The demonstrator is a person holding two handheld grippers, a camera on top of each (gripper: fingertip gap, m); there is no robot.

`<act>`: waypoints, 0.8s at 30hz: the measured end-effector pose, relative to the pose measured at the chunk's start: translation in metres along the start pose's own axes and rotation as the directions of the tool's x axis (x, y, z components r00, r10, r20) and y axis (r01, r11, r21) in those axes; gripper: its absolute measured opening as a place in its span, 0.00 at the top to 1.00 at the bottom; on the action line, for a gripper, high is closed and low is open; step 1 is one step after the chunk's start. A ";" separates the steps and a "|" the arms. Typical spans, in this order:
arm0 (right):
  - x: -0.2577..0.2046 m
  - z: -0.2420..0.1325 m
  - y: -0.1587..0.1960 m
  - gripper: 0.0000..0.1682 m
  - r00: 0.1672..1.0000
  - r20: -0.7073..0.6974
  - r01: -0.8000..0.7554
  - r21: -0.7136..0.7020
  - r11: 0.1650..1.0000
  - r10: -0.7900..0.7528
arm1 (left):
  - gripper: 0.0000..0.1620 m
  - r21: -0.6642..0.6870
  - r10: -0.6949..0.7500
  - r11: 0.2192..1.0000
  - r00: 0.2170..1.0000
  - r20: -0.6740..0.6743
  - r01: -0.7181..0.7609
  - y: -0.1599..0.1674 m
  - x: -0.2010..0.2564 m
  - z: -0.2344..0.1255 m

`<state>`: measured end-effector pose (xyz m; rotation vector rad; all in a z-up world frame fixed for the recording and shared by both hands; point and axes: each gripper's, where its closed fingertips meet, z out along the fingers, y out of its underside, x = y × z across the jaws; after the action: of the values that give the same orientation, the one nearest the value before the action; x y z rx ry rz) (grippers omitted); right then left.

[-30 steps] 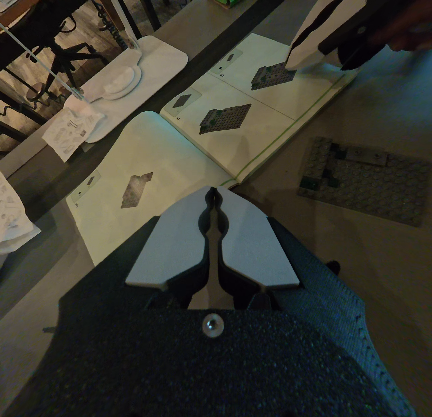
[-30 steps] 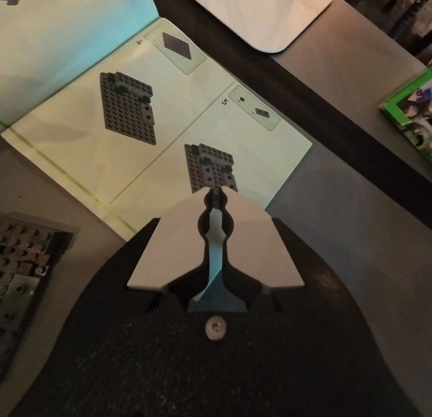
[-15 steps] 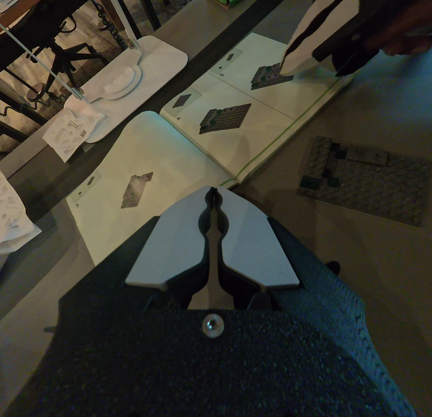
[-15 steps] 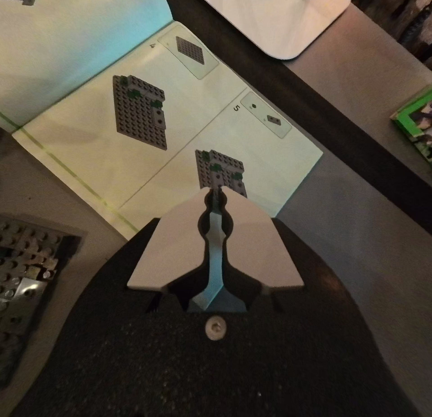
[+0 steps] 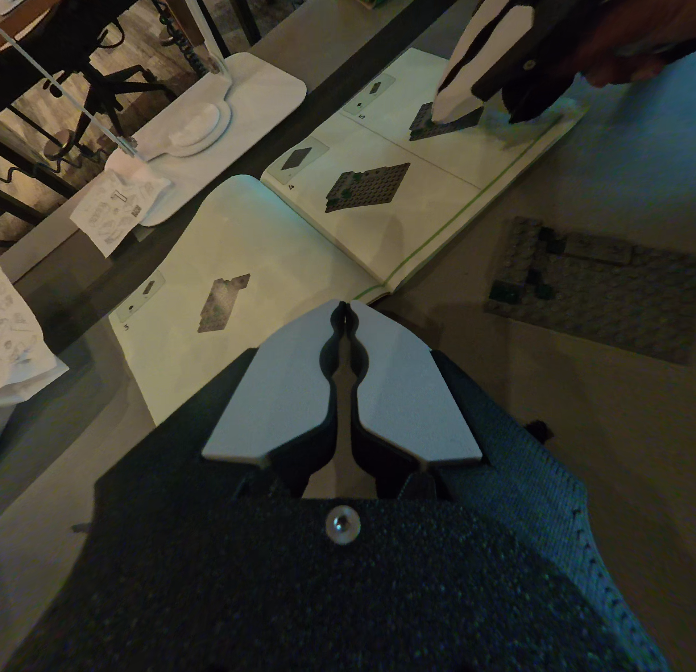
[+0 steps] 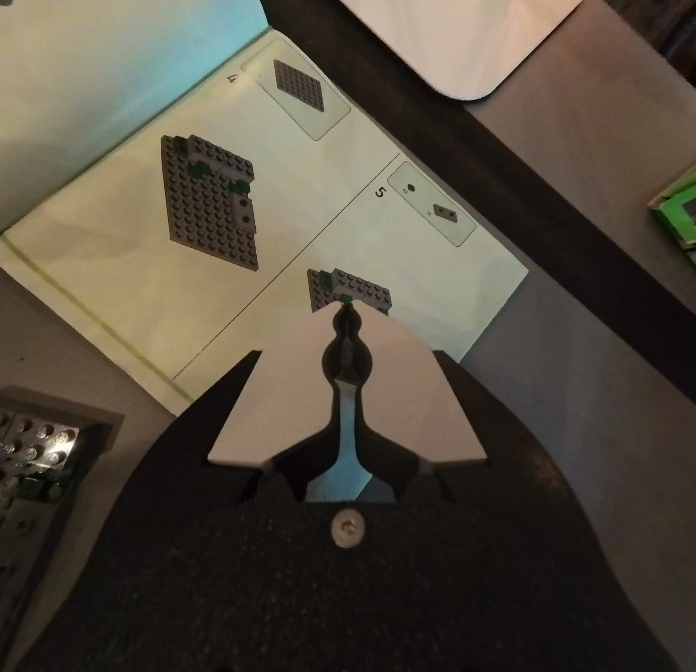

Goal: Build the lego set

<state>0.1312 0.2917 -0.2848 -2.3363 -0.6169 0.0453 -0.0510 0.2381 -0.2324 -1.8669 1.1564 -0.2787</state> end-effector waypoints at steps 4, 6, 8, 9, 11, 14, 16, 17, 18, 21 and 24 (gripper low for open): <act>0.000 -0.007 0.001 1.00 1.000 -0.006 0.011 0.002 1.000 -0.011 | 1.00 -0.001 0.003 1.000 1.000 -0.001 -0.003 0.000 0.000 0.000; -0.001 -0.011 0.001 1.00 1.000 -0.003 0.009 0.007 1.000 -0.009 | 1.00 0.000 0.002 1.000 1.000 -0.001 -0.002 0.000 0.000 0.000; -0.001 -0.011 0.003 1.00 1.000 0.000 0.010 -0.004 1.000 -0.010 | 1.00 -0.001 0.003 1.000 1.000 -0.003 -0.003 0.000 0.001 0.000; -0.001 -0.009 0.006 1.00 1.000 -0.001 0.011 -0.012 1.000 -0.011 | 1.00 -0.002 0.005 1.000 1.000 -0.004 -0.005 0.000 0.002 0.001; -0.002 -0.007 0.008 1.00 1.000 -0.001 0.008 -0.017 1.000 -0.008 | 1.00 -0.001 0.011 1.000 1.000 -0.004 -0.011 -0.001 0.003 0.000; -0.002 -0.007 0.007 1.00 1.000 -0.001 0.007 -0.014 1.000 -0.007 | 1.00 0.003 0.011 1.000 1.000 -0.001 -0.011 -0.002 0.002 -0.001; -0.002 -0.007 0.007 1.00 1.000 -0.001 0.008 -0.015 1.000 -0.008 | 1.00 0.004 0.009 1.000 1.000 0.000 -0.009 -0.002 0.001 -0.001; -0.002 -0.007 0.007 1.00 1.000 0.000 0.008 -0.018 1.000 -0.008 | 1.00 0.004 0.009 1.000 1.000 0.000 -0.009 -0.002 0.001 -0.001; -0.002 -0.007 0.007 1.00 1.000 0.001 0.007 -0.018 1.000 -0.007 | 1.00 0.004 0.010 1.000 1.000 -0.001 -0.010 -0.002 0.002 -0.001; 0.001 -0.011 0.007 1.00 1.000 -0.007 0.006 -0.009 1.000 -0.006 | 1.00 0.003 0.012 1.000 1.000 -0.002 -0.012 -0.001 0.002 -0.001; 0.009 -0.026 0.003 1.00 1.000 -0.005 -0.018 0.033 0.999 0.019 | 1.00 0.006 0.009 1.000 1.000 -0.002 -0.009 -0.002 0.001 -0.001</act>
<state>0.1454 0.2773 -0.2664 -2.3099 -0.5877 0.0576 -0.0500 0.2366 -0.2307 -1.8563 1.1640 -0.2786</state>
